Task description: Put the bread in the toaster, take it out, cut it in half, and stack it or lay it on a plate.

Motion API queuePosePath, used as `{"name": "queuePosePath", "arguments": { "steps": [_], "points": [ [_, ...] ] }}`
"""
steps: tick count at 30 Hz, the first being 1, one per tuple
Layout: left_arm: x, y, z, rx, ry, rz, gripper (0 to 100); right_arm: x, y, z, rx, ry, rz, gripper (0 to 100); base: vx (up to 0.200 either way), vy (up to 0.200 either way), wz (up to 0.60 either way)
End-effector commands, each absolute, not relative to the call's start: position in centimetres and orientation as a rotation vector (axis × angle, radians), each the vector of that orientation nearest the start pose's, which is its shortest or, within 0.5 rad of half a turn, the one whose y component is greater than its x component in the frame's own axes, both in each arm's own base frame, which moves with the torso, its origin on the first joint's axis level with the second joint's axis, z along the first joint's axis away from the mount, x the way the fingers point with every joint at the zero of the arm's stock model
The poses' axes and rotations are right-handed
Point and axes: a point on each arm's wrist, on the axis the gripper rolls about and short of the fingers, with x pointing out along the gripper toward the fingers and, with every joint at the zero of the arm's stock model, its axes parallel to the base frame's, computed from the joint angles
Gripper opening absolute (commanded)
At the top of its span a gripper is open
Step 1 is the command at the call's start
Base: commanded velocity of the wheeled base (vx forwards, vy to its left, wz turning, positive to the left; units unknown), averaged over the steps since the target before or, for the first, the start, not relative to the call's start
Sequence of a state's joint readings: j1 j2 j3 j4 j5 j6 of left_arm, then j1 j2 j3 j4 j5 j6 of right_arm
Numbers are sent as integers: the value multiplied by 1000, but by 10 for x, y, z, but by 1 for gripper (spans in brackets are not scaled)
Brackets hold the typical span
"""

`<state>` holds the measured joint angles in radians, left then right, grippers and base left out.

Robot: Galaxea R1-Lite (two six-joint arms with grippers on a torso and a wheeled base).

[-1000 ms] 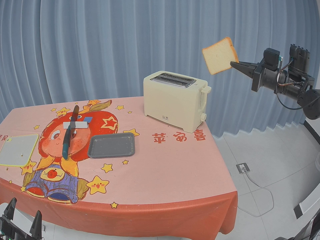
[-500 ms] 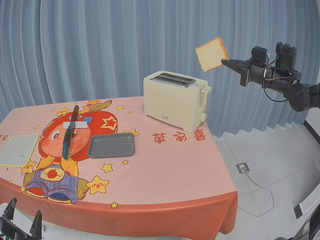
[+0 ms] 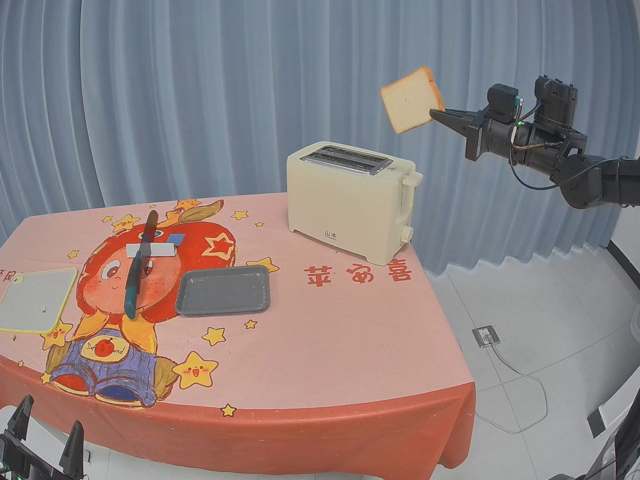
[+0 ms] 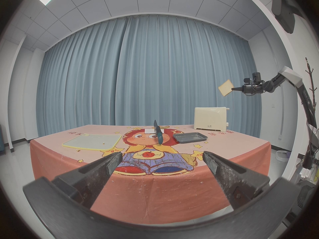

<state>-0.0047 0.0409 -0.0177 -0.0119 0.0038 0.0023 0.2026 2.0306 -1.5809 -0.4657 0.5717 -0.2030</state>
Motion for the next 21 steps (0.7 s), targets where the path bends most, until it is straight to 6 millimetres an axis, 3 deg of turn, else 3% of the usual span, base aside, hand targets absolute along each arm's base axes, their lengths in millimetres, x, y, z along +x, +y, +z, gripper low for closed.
{"name": "queuePosePath", "arguments": {
  "steps": [1,21],
  "points": [
    [-20,0,78,2,29,-2,100,421,100,259,-196,-99,771,0,0,0,0],
    [-20,0,78,3,28,0,100,445,109,262,-196,-94,778,0,0,0,0]
  ]
}}
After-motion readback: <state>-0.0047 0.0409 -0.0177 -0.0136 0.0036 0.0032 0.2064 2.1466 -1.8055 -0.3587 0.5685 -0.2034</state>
